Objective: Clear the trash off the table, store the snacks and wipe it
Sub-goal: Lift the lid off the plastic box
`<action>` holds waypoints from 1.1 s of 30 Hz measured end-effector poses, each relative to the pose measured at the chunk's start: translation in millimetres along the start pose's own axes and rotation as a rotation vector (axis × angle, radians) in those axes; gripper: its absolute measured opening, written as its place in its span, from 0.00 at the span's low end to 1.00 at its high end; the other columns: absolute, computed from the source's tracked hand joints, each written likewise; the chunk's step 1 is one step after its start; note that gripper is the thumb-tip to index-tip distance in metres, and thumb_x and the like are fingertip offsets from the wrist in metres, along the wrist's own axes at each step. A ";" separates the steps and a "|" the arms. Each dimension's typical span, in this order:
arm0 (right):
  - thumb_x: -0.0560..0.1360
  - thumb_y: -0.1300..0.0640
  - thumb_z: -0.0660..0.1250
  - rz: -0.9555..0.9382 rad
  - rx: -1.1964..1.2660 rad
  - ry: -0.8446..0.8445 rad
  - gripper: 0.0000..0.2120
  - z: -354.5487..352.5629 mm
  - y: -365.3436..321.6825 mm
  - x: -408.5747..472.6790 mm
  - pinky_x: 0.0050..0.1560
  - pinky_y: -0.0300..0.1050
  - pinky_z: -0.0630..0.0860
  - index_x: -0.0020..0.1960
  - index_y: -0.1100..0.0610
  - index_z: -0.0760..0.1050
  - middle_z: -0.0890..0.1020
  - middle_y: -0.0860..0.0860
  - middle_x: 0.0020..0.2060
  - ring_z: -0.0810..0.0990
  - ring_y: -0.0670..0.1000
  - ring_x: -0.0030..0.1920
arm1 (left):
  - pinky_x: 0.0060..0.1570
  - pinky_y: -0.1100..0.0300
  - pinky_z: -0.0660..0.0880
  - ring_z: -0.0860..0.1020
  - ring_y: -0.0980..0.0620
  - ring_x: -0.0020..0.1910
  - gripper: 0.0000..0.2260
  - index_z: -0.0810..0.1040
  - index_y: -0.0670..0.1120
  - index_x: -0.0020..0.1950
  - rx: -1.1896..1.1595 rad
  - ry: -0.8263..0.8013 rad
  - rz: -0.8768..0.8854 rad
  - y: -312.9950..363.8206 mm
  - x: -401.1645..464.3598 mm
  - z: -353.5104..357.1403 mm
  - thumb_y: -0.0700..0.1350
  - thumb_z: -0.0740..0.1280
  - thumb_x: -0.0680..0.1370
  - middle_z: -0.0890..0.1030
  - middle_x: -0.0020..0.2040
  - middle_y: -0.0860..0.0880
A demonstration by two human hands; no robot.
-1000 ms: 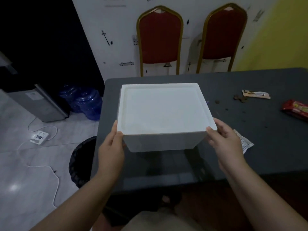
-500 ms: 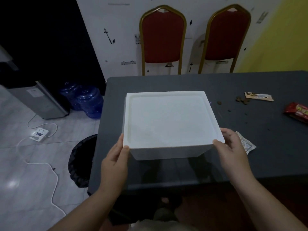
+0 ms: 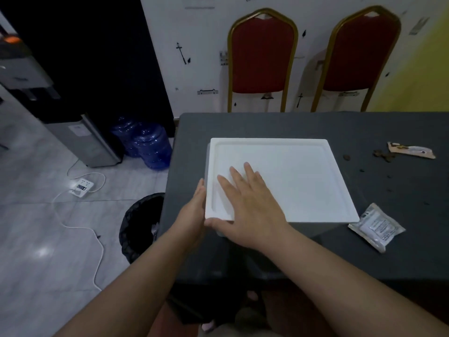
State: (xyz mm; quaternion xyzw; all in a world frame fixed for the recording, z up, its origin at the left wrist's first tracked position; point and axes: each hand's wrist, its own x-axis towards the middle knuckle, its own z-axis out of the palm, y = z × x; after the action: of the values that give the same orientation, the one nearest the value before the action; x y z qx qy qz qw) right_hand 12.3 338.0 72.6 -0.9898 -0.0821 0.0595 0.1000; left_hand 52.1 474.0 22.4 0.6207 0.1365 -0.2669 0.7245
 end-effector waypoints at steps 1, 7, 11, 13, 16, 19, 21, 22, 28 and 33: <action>0.70 0.27 0.51 -0.007 -0.034 -0.035 0.44 2.3 0.8 1.3 0.74 0.54 0.36 0.77 0.48 0.42 0.42 0.52 0.78 0.37 0.56 0.76 | 0.59 0.47 0.75 0.81 0.46 0.55 0.22 0.78 0.51 0.62 0.013 -0.006 -0.016 0.4 -0.5 -0.4 0.63 0.62 0.75 0.82 0.56 0.46; 0.75 0.31 0.45 -0.073 -0.211 -0.138 0.40 5.7 -0.1 2.6 0.74 0.53 0.39 0.77 0.52 0.37 0.42 0.56 0.77 0.41 0.59 0.77 | 0.60 0.45 0.74 0.81 0.47 0.54 0.14 0.79 0.60 0.54 0.171 -0.013 0.041 3.6 1.1 -0.7 0.63 0.62 0.73 0.83 0.53 0.48; 0.75 0.32 0.43 -0.049 -0.206 -0.200 0.39 3.7 -5.5 3.6 0.74 0.52 0.39 0.77 0.52 0.37 0.42 0.55 0.77 0.40 0.58 0.77 | 0.57 0.50 0.76 0.80 0.51 0.53 0.10 0.75 0.65 0.54 0.288 -0.079 0.162 10.4 -2.2 -0.5 0.60 0.58 0.77 0.81 0.54 0.53; 0.77 0.34 0.45 -0.031 -0.201 -0.236 0.38 2.0 -7.7 4.1 0.74 0.51 0.38 0.77 0.51 0.36 0.41 0.54 0.77 0.40 0.57 0.77 | 0.53 0.53 0.77 0.81 0.53 0.51 0.11 0.74 0.62 0.60 0.289 -0.090 0.173 11.5 0.3 -0.8 0.57 0.56 0.80 0.81 0.54 0.53; 0.78 0.35 0.47 0.000 -0.190 -0.276 0.36 -1.5 -11.4 3.7 0.74 0.49 0.38 0.77 0.50 0.37 0.40 0.52 0.77 0.39 0.55 0.77 | 0.54 0.49 0.78 0.81 0.51 0.52 0.14 0.71 0.61 0.64 0.336 -0.111 0.172 8.7 7.1 -3.9 0.58 0.56 0.80 0.82 0.55 0.52; 0.77 0.35 0.47 0.024 -0.215 -0.296 0.36 -2.5 -14.2 5.5 0.75 0.49 0.40 0.77 0.50 0.37 0.41 0.51 0.77 0.40 0.55 0.77 | 0.56 0.42 0.77 0.81 0.47 0.54 0.17 0.69 0.62 0.66 0.328 -0.107 0.141 2.2 16.4 -7.8 0.61 0.57 0.78 0.82 0.56 0.51; 0.77 0.35 0.46 0.040 -0.232 -0.300 0.36 -3.6 -16.7 6.2 0.75 0.49 0.41 0.77 0.49 0.36 0.41 0.50 0.77 0.41 0.54 0.77 | 0.55 0.43 0.78 0.81 0.48 0.53 0.18 0.68 0.60 0.67 0.303 -0.092 0.139 2.1 18.0 -8.0 0.60 0.57 0.78 0.81 0.56 0.50; 0.77 0.35 0.46 0.044 -0.239 -0.300 0.36 -3.3 -16.7 6.3 0.75 0.49 0.41 0.77 0.49 0.36 0.41 0.50 0.77 0.41 0.54 0.77 | 0.54 0.45 0.78 0.81 0.48 0.53 0.17 0.67 0.59 0.68 0.292 -0.090 0.143 3.6 16.1 -6.9 0.58 0.57 0.80 0.81 0.56 0.50; 0.77 0.35 0.46 0.074 -0.201 -0.266 0.34 -12.8 -19.9 -0.1 0.75 0.49 0.50 0.77 0.46 0.39 0.44 0.45 0.78 0.44 0.51 0.77 | 0.48 0.57 0.79 0.79 0.53 0.53 0.16 0.63 0.57 0.71 0.345 -0.102 0.183 5.8 11.7 -7.0 0.52 0.54 0.82 0.77 0.57 0.53; 0.74 0.36 0.58 -0.009 -0.238 0.063 0.27 -12.7 -22.7 -6.3 0.45 0.45 0.80 0.63 0.54 0.77 0.78 0.50 0.63 0.79 0.54 0.61 | 0.57 0.52 0.76 0.77 0.52 0.56 0.17 0.61 0.55 0.72 0.389 -0.113 0.222 8.2 3.8 -8.1 0.53 0.50 0.83 0.76 0.61 0.49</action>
State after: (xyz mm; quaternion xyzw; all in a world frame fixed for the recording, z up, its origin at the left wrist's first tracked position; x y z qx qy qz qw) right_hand 4.4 356.4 90.4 -0.9957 -0.0896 0.0178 -0.0152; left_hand 60.9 481.8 25.6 0.7439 -0.0275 -0.2410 0.6227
